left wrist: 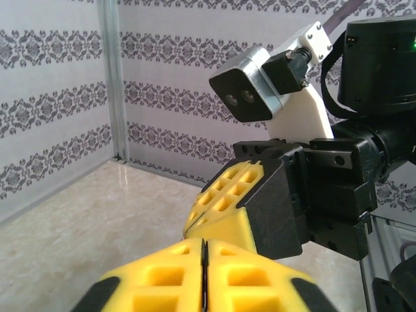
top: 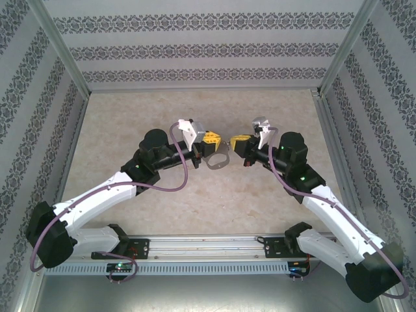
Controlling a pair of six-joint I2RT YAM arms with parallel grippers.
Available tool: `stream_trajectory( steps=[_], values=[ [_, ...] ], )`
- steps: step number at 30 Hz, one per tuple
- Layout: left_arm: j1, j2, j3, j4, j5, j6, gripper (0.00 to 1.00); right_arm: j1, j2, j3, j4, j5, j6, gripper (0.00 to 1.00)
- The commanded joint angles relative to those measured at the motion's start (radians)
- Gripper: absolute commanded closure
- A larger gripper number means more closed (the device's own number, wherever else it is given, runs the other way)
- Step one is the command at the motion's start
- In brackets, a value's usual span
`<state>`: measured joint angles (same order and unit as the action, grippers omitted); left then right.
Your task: Put the keys on the keyring
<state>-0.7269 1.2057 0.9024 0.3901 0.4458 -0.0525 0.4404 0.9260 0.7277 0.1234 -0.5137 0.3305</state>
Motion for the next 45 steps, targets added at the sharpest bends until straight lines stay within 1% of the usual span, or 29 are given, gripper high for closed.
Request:
stream_trajectory(
  steps=[1,2,3,8,15,21,28,35,39,45],
  values=[
    [-0.017,-0.039,-0.018,0.009,-0.062,-0.016,0.79,-0.003,0.008,0.025,0.048,-0.024,0.017,1.00],
    [-0.016,-0.038,-0.020,-0.003,-0.074,-0.017,0.74,-0.001,0.010,0.028,0.047,-0.028,0.020,1.00],
    [-0.016,-0.036,-0.018,-0.012,-0.079,-0.016,0.71,-0.002,0.012,0.031,0.047,-0.030,0.022,1.00],
    [-0.016,0.000,-0.013,-0.044,-0.058,-0.016,0.65,0.009,0.011,0.040,0.044,-0.035,0.030,1.00],
    [-0.029,0.048,-0.007,-0.052,-0.029,-0.014,0.64,0.028,0.009,0.053,0.038,-0.027,0.031,1.00],
    [-0.035,0.052,-0.033,-0.019,-0.045,-0.019,0.64,0.050,0.018,0.066,0.039,-0.021,0.029,1.00],
    [-0.050,0.014,-0.060,-0.023,-0.126,-0.001,0.63,0.062,0.027,0.074,0.032,0.000,0.031,1.00],
    [-0.111,-0.014,-0.078,-0.040,-0.183,0.023,0.62,0.075,0.020,0.074,0.018,0.024,0.032,1.00],
    [-0.135,-0.012,-0.097,-0.014,-0.244,0.030,0.62,0.079,0.020,0.075,0.019,0.024,0.033,1.00],
    [-0.138,-0.007,-0.124,0.040,-0.338,0.044,0.65,0.090,0.017,0.080,0.022,0.018,0.033,1.00]
  ],
)
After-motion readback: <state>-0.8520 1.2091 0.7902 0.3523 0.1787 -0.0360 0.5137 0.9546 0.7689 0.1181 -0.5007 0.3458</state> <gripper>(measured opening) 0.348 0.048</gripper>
